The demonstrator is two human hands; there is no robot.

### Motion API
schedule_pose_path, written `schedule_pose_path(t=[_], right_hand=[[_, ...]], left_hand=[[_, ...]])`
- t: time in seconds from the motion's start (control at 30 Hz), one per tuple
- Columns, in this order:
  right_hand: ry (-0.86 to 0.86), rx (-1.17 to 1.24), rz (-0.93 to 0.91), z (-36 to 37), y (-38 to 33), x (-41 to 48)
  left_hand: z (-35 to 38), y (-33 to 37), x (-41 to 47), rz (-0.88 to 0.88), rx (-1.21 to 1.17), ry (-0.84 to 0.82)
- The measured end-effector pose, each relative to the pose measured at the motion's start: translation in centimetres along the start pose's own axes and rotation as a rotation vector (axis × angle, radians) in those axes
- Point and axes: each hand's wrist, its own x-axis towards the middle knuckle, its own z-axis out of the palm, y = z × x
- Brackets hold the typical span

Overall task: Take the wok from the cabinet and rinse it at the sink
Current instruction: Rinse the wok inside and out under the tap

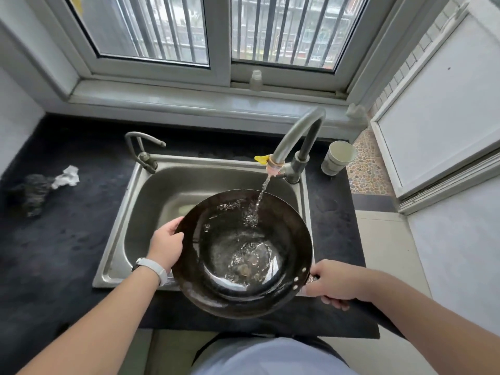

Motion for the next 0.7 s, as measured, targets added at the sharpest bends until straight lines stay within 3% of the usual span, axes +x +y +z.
schedule_pose_path(t=[0.33, 0.7], right_hand=[[-0.109, -0.148, -0.077, -0.7, -1.6, 3.6], [0.242, -0.389, -0.088, 1.2, -1.7, 9.2]], left_hand=[[-3.5, 0.2, -0.6, -0.043, 0.055, 0.106], [-4.7, 2.4, -1.8, -0.024, 0.087, 0.191]])
